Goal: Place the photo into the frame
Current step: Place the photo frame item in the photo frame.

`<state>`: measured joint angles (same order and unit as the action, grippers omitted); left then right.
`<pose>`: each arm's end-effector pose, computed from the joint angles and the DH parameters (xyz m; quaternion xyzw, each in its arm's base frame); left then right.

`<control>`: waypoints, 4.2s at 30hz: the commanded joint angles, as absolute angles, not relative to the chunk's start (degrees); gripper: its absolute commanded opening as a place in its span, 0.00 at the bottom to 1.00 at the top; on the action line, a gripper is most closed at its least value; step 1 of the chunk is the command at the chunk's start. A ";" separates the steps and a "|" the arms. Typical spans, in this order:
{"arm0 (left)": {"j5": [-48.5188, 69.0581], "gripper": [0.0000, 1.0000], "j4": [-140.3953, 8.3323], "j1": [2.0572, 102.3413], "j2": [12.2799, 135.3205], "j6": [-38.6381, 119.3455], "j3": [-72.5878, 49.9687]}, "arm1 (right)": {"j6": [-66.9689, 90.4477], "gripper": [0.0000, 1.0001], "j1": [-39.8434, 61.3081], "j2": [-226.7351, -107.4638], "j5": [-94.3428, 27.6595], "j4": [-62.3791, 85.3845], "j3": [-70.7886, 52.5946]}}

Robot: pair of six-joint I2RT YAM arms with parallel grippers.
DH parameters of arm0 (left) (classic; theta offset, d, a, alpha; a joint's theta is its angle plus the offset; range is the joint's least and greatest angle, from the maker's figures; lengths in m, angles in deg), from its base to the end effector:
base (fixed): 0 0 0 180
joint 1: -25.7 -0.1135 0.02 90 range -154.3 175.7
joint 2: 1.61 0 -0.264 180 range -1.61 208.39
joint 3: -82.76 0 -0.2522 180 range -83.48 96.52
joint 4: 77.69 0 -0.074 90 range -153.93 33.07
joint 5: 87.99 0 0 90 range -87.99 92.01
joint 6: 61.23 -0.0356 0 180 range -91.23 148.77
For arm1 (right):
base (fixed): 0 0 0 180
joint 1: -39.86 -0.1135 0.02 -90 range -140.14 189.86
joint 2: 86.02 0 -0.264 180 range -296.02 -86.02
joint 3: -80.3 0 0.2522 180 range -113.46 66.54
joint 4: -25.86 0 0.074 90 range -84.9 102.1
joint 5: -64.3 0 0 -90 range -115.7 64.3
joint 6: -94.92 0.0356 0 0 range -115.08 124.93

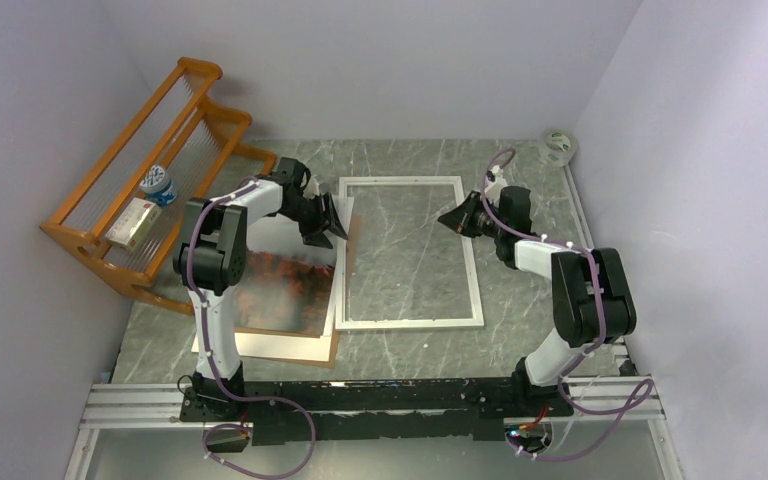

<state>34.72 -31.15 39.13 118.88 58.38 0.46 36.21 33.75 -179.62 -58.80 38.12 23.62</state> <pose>0.4071 -0.1170 0.1460 -0.0828 0.9417 -0.3209 0.0585 0.3286 0.0547 0.1822 0.0258 0.8210 0.3930 0.4132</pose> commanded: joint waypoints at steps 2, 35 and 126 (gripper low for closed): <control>30.31 0.60 -31.28 39.76 121.59 56.20 0.62 | 38.61 0.00 33.09 -180.48 -58.73 45.65 24.08; 28.80 0.58 -31.04 39.23 120.47 56.94 -0.28 | 38.82 0.00 32.71 -179.06 -55.88 57.19 28.85; 0.92 0.28 -20.92 45.56 126.35 54.96 1.43 | 38.15 0.71 28.32 -177.07 -34.41 18.91 14.09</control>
